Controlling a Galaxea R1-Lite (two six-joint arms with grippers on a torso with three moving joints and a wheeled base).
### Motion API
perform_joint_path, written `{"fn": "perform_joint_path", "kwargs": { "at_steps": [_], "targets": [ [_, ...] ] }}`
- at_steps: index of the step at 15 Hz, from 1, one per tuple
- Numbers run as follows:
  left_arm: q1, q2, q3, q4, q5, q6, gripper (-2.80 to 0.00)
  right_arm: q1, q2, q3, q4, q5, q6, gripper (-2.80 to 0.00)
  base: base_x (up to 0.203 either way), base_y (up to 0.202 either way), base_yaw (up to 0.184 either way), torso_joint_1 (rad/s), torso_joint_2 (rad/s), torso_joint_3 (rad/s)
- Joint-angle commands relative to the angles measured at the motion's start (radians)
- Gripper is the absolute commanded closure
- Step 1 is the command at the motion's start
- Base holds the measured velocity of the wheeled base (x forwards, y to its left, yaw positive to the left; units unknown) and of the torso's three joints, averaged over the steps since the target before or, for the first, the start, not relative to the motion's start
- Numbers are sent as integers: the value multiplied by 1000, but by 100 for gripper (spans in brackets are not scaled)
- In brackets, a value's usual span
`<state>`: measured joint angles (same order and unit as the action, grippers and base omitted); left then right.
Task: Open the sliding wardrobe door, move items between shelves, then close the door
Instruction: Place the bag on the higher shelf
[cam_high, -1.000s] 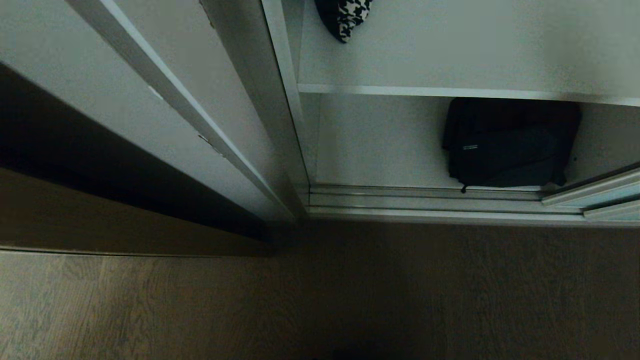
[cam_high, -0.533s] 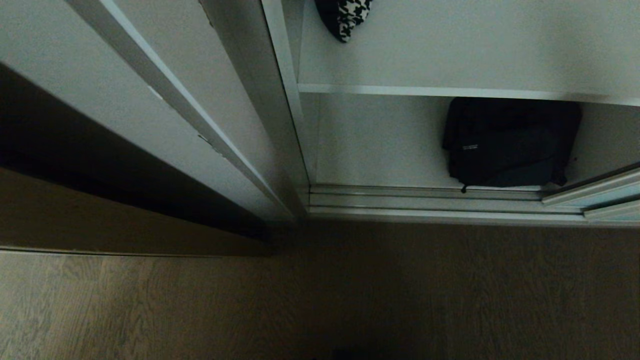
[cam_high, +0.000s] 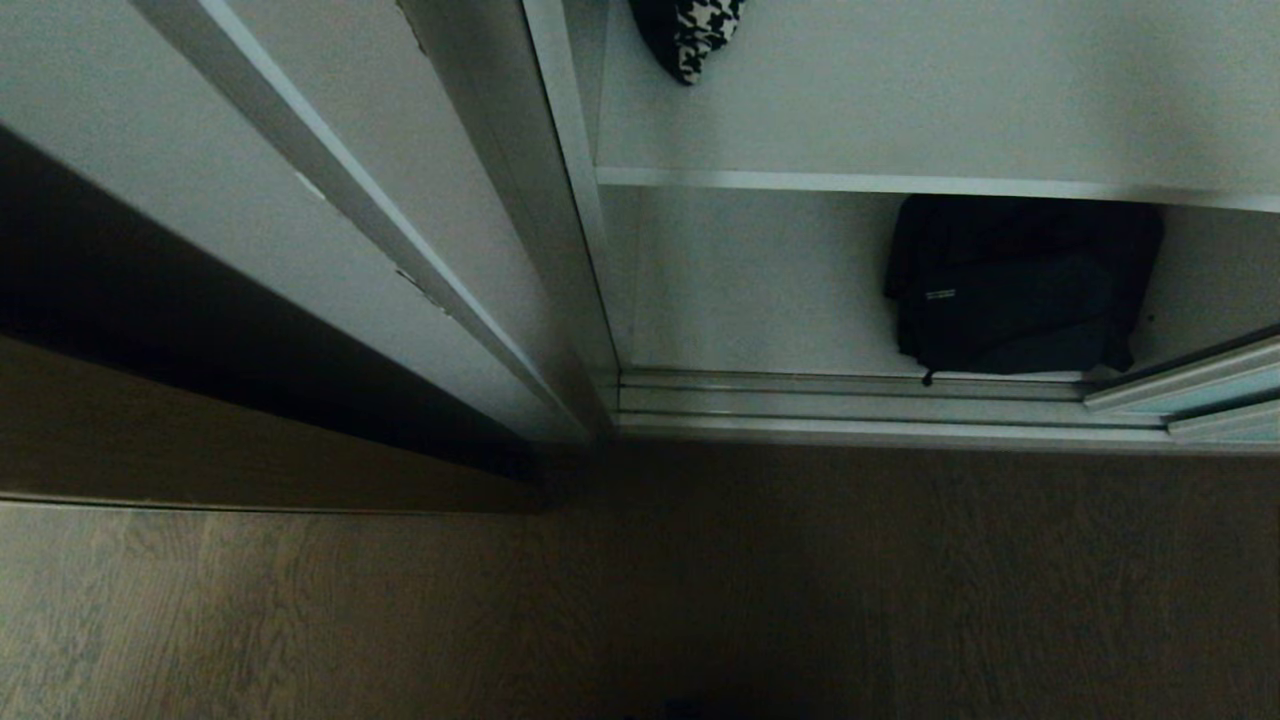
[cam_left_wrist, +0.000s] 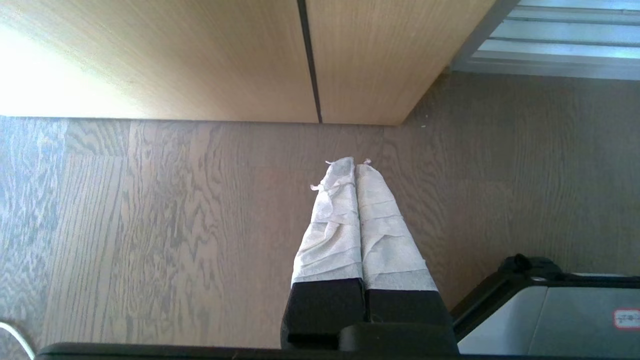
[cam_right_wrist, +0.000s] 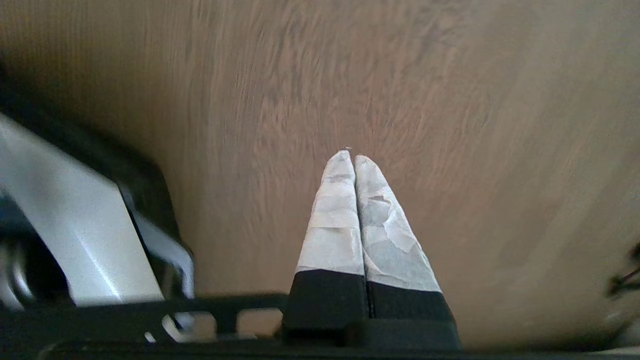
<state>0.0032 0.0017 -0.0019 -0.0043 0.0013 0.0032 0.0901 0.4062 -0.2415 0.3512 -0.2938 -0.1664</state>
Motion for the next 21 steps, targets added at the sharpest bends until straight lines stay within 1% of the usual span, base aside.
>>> {"fn": "perform_joint_path", "kwargs": {
  "at_steps": [1, 4, 8, 10, 13, 17, 19, 21],
  "targets": [
    [0, 1, 0, 0, 0, 0, 0, 46, 58, -4, 6, -4, -30, 0, 0, 0, 0, 0, 0, 0],
    [0, 1, -1, 0, 0, 0, 0, 67, 179, -21, -37, -9, -29, 0, 0, 0, 0, 0, 0, 0],
    [0, 1, 0, 0, 0, 0, 0, 61, 356, -34, -126, 6, -24, 0, 0, 0, 0, 0, 0, 0],
    [0, 1, 0, 0, 0, 0, 0, 39, 426, -27, -130, 30, -22, 0, 0, 0, 0, 0, 0, 0],
    [0, 1, 0, 0, 0, 0, 0, -18, 542, -23, -141, 70, -22, 0, 0, 0, 0, 0, 0, 0],
    [0, 1, 0, 0, 0, 0, 0, -62, 682, -18, -208, 80, -24, 0, 0, 0, 0, 0, 0, 0],
    [1, 1, 0, 0, 0, 0, 0, -73, 748, -13, -263, 82, -23, 0, 0, 0, 0, 0, 0, 0],
    [1, 1, 0, 0, 0, 0, 0, -90, 825, -9, -369, 97, -22, 0, 0, 0, 0, 0, 0, 0]
  ]
}}
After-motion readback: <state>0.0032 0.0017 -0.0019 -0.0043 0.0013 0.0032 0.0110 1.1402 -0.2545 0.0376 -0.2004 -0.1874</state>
